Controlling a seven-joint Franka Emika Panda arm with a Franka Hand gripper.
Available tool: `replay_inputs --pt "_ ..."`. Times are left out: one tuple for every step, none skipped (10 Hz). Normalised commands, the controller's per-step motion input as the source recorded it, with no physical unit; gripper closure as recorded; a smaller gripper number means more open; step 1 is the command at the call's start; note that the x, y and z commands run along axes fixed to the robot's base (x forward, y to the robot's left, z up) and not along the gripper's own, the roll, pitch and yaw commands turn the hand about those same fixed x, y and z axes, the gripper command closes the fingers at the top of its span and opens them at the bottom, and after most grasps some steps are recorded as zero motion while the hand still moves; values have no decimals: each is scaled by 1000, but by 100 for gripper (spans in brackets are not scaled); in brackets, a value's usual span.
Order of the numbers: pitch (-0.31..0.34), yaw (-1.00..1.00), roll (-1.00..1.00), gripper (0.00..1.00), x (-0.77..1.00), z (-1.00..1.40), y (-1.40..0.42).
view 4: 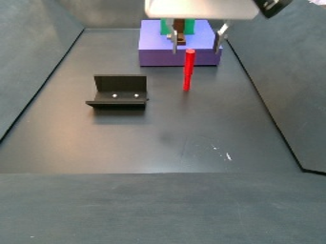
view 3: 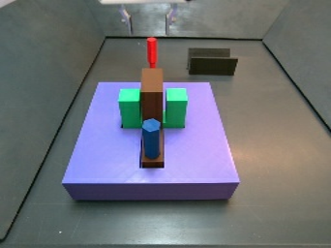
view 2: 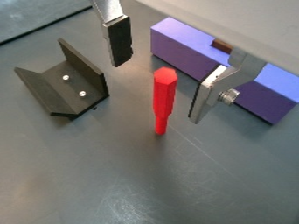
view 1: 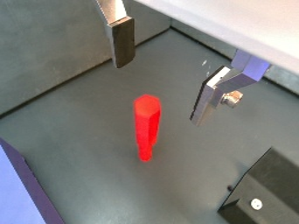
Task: Pick up the red object. Move up. Move to above the board. Insert the red object.
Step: Pick up the red object.
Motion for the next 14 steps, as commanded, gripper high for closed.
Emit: replay_inputs --pt "-30 17 56 0 -9 -306 -283" --pt "0 0 21 0 57 -317 -254" --pt "0 0 0 0 154 -317 -169" --pt "-17 0 0 0 6 -249 -31" --pt "-51 0 -26 0 0 -249 0" --pt "0 0 -67 0 0 -43 0" --pt "0 0 0 0 0 0 0" --pt "0 0 0 100 0 0 0" --pt "0 0 0 100 0 0 0" --pt "0 0 0 100 0 0 0" --pt "0 0 0 100 0 0 0" --pt "0 0 0 100 0 0 0" --pt "0 0 0 100 0 0 0" --pt "0 0 0 100 0 0 0"
